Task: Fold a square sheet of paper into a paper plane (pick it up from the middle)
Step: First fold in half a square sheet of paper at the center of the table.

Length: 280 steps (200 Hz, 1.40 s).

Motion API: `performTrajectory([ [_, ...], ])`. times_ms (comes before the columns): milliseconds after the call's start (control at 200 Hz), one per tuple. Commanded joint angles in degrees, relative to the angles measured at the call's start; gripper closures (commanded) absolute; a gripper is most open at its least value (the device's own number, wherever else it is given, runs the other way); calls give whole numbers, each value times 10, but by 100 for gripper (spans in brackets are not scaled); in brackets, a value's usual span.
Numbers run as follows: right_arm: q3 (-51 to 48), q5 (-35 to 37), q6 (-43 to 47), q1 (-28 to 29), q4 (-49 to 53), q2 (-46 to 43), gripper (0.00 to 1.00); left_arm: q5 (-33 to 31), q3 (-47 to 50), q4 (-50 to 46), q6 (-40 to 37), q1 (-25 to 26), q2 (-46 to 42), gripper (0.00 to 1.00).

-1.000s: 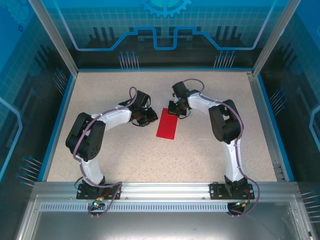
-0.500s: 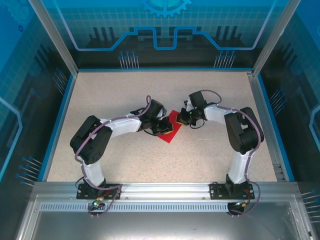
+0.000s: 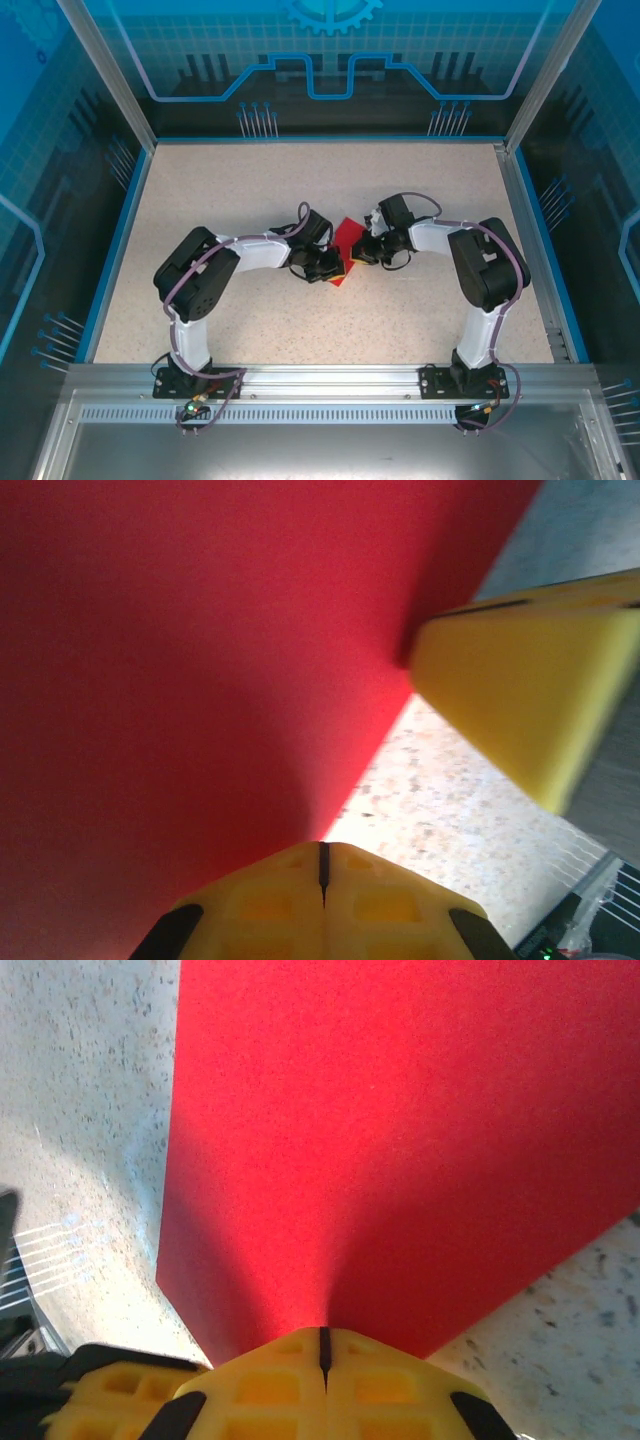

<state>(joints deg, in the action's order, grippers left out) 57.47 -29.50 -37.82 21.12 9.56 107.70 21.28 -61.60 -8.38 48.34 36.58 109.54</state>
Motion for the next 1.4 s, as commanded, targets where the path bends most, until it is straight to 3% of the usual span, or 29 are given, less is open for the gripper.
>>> performTrajectory([
  [0, 11, -15, 23, 6, 10, 12, 100, -11, -11, -44, -1, 5, 16, 100],
  [430, 62, 36, 70, -38, 63, 59, 100, -32, -30, -134, -2, 6, 36, 100],
  [1010, 88, 63, 47, -128, 48, 71, 100, -30, -16, -149, -5, 6, 42, 100],
  [1220, 124, 78, 23, -133, 50, 79, 100, -27, -16, -145, -9, 5, 41, 100],
  [1396, 90, 39, 21, -125, -14, 27, 100, -28, -19, -146, -10, 6, 40, 100],
])
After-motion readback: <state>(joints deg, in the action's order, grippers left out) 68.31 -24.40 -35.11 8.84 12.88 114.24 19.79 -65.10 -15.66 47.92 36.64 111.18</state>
